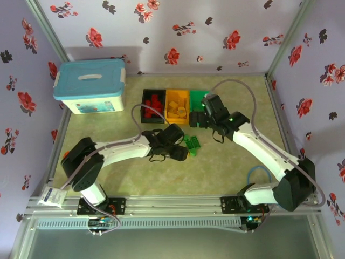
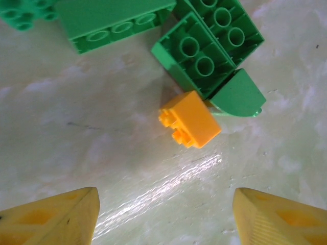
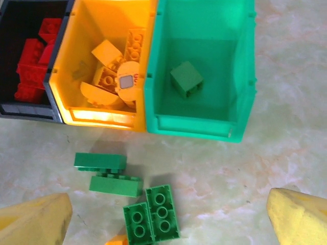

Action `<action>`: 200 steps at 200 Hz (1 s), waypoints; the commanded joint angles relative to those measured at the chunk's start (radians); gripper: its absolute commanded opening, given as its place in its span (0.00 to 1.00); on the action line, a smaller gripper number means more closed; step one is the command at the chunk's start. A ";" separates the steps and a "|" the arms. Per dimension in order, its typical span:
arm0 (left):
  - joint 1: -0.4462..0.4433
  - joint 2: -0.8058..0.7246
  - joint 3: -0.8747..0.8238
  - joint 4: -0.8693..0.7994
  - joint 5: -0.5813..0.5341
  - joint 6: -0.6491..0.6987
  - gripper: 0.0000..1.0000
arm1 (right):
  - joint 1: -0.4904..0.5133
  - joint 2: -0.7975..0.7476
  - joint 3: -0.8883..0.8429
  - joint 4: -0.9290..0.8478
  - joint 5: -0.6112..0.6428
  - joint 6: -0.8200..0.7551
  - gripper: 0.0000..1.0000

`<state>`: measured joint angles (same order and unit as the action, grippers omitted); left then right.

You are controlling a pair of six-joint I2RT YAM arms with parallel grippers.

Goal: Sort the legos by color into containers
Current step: Pick up the lego from the center of the table.

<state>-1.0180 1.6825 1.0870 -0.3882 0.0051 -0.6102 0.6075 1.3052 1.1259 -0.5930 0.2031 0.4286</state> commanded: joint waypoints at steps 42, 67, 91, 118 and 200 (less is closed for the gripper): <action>-0.024 0.119 0.087 0.026 0.013 -0.015 0.69 | -0.040 -0.122 -0.131 0.008 0.009 0.037 0.99; -0.024 0.145 0.105 0.020 0.015 -0.015 0.69 | -0.046 -0.150 -0.165 0.011 0.004 0.046 0.99; -0.025 0.165 0.119 0.012 0.014 -0.012 0.69 | -0.049 -0.159 -0.187 0.012 0.002 0.050 0.99; -0.024 0.182 0.133 0.002 -0.001 -0.008 0.69 | -0.052 -0.166 -0.198 0.015 0.001 0.052 0.99; -0.020 0.258 0.206 -0.046 -0.039 -0.001 0.56 | -0.064 -0.180 -0.211 0.016 -0.008 0.048 0.99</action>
<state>-1.0340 1.9095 1.2545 -0.3893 0.0006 -0.6163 0.5549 1.1519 0.9318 -0.5896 0.2008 0.4576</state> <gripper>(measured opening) 0.595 0.987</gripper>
